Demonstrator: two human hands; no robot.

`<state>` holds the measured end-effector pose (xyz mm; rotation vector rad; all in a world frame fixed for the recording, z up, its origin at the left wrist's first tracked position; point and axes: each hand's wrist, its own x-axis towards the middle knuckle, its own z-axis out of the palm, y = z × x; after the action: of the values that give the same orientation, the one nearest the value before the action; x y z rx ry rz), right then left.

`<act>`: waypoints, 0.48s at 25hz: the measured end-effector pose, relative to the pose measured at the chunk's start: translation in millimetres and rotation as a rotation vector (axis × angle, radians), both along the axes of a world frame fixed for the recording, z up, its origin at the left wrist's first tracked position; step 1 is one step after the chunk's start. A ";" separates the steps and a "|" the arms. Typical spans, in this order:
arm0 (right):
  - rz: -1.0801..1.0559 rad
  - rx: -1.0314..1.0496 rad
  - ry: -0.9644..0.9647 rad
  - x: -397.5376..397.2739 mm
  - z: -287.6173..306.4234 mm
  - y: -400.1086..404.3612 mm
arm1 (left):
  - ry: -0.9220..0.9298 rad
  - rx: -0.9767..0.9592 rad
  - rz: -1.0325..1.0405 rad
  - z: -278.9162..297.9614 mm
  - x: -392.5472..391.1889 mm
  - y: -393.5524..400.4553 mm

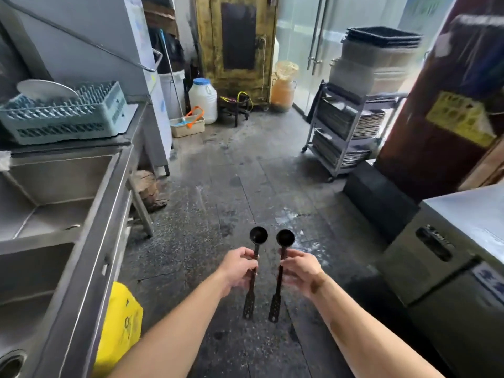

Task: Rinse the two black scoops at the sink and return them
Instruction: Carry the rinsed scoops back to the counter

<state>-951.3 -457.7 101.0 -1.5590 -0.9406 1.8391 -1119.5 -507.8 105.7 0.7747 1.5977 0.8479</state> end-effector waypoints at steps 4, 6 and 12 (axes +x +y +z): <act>-0.158 0.015 0.045 51.0 4.8 27.0 | -0.033 0.001 -0.112 3.2 50.7 51.3; -0.211 0.022 0.071 74.9 6.1 37.9 | -0.049 0.005 -0.179 3.1 76.2 77.5; -0.372 0.060 0.067 124.9 6.8 75.7 | -0.084 0.023 -0.353 -1.4 130.3 149.2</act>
<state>-826.4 -382.0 107.9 -1.5077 -0.6193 1.5753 -989.2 -358.6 104.3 0.9895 1.3269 0.6343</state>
